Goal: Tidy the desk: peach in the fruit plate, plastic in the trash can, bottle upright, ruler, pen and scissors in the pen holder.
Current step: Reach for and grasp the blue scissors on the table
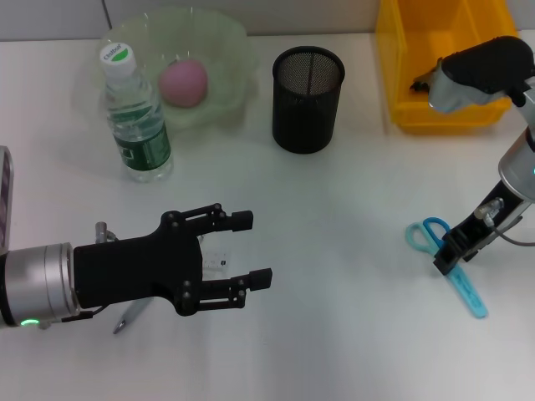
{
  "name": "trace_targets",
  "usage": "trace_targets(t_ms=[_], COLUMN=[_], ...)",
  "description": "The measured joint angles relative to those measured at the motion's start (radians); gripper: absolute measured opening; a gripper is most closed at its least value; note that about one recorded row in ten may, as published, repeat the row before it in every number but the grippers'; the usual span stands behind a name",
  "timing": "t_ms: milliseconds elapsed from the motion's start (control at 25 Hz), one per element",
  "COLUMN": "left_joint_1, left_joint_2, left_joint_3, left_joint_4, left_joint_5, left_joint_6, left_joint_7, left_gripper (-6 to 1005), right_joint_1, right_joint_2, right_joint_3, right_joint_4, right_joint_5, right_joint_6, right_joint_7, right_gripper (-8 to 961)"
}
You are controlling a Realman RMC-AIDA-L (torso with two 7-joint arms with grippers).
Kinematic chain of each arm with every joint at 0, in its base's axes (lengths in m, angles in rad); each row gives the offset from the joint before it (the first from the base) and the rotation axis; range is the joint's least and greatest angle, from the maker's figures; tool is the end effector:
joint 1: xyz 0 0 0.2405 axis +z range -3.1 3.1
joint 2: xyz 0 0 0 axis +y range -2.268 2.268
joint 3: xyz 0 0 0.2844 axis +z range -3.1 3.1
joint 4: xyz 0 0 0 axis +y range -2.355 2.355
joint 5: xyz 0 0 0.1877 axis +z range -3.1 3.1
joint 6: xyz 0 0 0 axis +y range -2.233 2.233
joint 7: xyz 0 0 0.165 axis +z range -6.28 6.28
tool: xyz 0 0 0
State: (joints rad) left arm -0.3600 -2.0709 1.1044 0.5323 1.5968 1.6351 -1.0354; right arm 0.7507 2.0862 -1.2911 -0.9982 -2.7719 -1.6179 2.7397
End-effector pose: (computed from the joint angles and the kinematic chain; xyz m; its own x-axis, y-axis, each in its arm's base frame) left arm -0.2589 0.2588 -0.0651 0.7677 0.1671 0.6186 0.2585 -0.9641 -0.0602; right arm 0.2555 0.3502 -0.0449 0.4006 -0.8574 0.3231 -0.6997 -0.5139 -0.4962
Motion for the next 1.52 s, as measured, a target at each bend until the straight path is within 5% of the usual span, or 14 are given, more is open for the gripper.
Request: trace_targets(t_ms=[1520], left_joint_1=[-0.008], left_joint_2=[0.000], left_joint_3=[-0.002], left_joint_4=[0.000], left_joint_5=[0.000], left_joint_6=[-0.030], left_joint_7=[0.002], left_gripper=[787], right_joint_1=[0.007], right_joint_2=[0.000], right_joint_3=[-0.022], right_joint_4=[-0.002], right_joint_5=[0.003], right_joint_6=[0.029], right_joint_7=[-0.005], right_gripper=[241])
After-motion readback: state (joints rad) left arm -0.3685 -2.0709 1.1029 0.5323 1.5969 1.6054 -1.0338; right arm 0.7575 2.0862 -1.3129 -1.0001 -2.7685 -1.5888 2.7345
